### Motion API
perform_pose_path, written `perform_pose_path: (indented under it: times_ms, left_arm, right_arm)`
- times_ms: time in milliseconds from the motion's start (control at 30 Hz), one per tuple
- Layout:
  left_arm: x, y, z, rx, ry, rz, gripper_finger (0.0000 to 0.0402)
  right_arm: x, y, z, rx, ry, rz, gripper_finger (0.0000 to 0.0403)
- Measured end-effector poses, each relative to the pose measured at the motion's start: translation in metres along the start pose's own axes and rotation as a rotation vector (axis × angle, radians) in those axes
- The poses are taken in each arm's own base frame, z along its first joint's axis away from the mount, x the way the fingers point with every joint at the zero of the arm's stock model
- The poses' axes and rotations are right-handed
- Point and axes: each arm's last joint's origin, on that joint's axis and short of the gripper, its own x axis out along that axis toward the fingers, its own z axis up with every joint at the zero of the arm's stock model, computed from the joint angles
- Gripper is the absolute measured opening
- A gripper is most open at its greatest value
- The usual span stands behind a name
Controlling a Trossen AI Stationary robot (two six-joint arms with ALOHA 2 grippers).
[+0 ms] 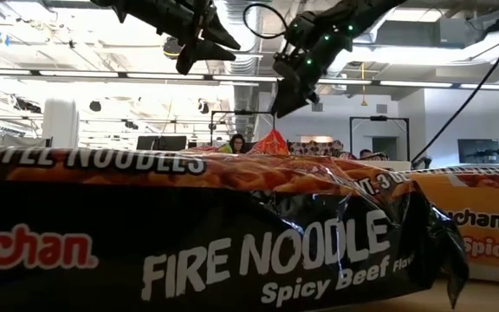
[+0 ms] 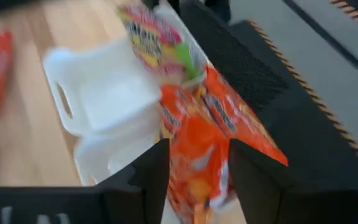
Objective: Sort Maruchan noodles
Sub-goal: Put the orange noodle pack into the middle white bin
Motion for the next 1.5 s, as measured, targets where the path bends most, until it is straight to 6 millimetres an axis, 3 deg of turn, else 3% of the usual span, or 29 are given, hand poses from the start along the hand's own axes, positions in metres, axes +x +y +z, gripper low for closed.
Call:
perform_pose_path:
  times_ms: [200,433,700,1000,1300,1500]
  left_arm:
    - [0.0,0.0,0.0,0.0,0.0,0.0,0.0111]
    - [0.0,0.0,0.0,0.001,0.001,0.001,0.0111]
    - [0.0,0.0,0.0,0.0,0.002,0.001,0.0111]
    - [0.0,0.0,0.0,0.0,0.002,0.001,0.0111]
    - [0.0,0.0,0.0,-0.001,0.003,0.001,0.0111]
    - [0.0,0.0,0.0,-0.001,0.004,0.002,0.0111]
  right_arm:
    - [-0.003,-0.037,0.002,0.18,-0.071,0.143,0.0223]
    - [-0.004,-0.052,0.003,0.204,-0.114,0.185,0.0228]
    - [0.022,-0.048,-0.007,0.213,-0.043,0.185,0.0228]
    - [0.024,-0.045,-0.009,0.201,-0.021,0.169,0.0228]
    - [0.051,-0.033,-0.021,0.189,0.071,0.17,0.0228]
    - [0.051,-0.032,-0.02,0.16,0.063,0.087,0.0226]
